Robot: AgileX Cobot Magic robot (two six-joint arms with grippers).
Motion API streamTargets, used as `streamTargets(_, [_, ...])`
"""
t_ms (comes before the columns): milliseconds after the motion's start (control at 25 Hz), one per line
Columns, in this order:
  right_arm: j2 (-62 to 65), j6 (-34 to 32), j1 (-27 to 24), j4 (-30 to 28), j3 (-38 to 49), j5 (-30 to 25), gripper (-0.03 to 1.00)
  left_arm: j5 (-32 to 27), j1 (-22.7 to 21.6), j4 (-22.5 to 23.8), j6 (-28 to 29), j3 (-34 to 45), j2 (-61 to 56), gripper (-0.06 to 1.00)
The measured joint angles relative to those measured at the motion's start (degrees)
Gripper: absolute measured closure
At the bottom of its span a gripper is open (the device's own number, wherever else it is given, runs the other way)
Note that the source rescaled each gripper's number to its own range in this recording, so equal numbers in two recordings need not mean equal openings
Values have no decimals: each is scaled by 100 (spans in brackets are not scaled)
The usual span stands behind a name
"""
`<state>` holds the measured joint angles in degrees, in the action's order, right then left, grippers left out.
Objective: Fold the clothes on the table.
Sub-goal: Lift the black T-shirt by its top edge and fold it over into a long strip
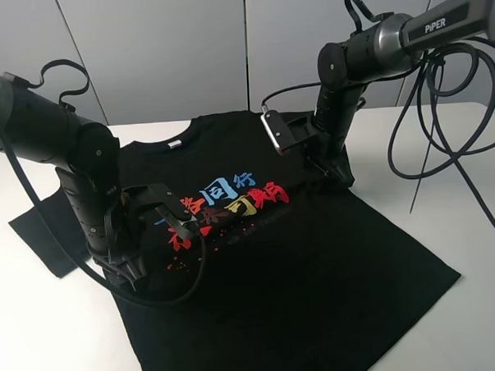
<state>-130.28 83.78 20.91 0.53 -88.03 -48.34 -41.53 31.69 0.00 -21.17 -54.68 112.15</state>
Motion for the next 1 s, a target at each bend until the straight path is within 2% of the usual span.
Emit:
streamTargets(120, [0,65,78,-53,0,33,31,0,0,0,0,0,0,8])
streamTargets(400, [-10,65,113,-1,19,37,64,0,0,0,0,0,0,8])
streamTargets(720, [-30,65,133,10,19,50,93,0,0,0,0,0,0,8])
streamTargets(800, [-30,65,133,10,19,60,95,0,0,0,0,0,0,9])
streamTargets(920, [-30,65,133,21,19,71,95,57,0,0,0,0,0,21])
streamTargets(1000, [-30,65,133,74,19,93,95,83,0,30,0,0,13,38])
